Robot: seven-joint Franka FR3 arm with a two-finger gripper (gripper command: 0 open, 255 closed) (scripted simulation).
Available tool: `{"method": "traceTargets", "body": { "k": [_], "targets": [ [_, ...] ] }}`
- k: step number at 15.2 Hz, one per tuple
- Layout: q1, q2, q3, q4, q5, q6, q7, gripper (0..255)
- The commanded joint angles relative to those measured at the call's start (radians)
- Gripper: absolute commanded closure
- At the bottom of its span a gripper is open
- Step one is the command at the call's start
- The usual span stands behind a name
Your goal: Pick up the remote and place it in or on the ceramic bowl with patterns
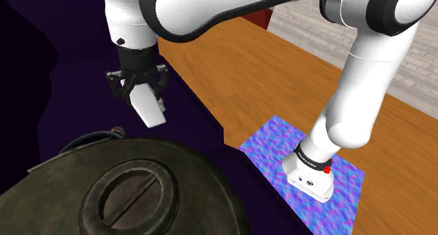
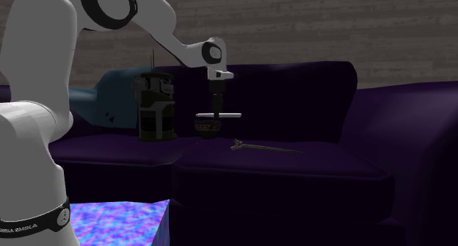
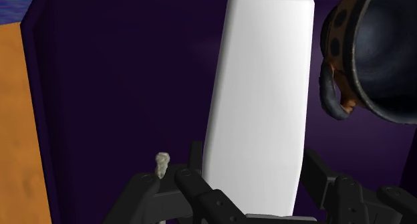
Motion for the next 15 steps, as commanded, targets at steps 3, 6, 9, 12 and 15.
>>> {"method": "traceTargets", "body": {
  "k": [3,6,9,12,15],
  "targets": [
    [0.000,-0.009,0.003,0.045,0.008,-0.052,-0.007,255],
    [0.002,-0.013,0.005,0.080,0.012,-0.090,-0.010,255],
    [0.071,0.056,0.019,0.163,-0.033,-0.120,0.069,255],
    [0.150,0.135,0.026,0.262,-0.080,-0.159,0.143,255],
    [0.241,0.222,0.024,0.384,-0.128,-0.207,0.208,255]
  ]
}}
